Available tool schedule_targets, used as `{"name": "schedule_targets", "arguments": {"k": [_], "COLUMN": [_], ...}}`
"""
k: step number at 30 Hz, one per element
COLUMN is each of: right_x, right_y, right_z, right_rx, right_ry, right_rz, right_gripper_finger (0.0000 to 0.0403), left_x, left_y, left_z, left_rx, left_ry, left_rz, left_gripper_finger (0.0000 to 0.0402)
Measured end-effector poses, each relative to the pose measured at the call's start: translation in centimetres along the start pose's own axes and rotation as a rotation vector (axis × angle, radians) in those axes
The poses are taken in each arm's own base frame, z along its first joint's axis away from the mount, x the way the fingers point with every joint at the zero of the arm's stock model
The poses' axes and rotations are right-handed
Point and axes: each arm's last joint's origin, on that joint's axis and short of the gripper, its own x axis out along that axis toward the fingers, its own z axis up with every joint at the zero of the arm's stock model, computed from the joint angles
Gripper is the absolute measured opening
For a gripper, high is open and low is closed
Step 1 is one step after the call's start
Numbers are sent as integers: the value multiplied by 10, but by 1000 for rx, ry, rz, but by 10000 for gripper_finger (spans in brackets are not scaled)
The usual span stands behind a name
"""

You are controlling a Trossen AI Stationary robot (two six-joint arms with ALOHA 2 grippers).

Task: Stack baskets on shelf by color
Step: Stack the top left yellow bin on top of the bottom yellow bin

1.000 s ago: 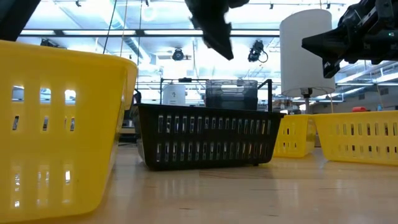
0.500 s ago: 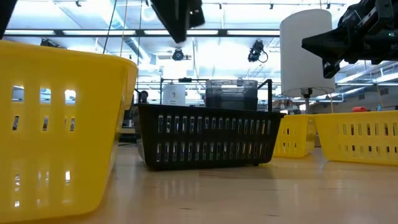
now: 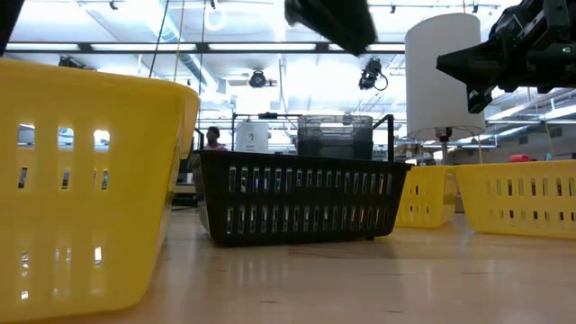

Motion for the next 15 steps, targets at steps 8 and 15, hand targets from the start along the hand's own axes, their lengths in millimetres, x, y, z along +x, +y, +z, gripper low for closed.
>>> {"name": "schedule_targets", "arguments": {"k": [8, 15], "right_x": [0, 0], "right_y": [0, 0], "right_z": [0, 0], "right_rx": [0, 0], "right_ry": [-2, -1], "right_rz": [0, 0], "right_gripper_finger": [28, 28], "left_x": [50, 93], "left_y": [15, 22], "left_z": [8, -1], "left_rx": [76, 161], "left_ry": [-57, -23], "left_rz": [-41, -116], "left_gripper_finger": [146, 143]}}
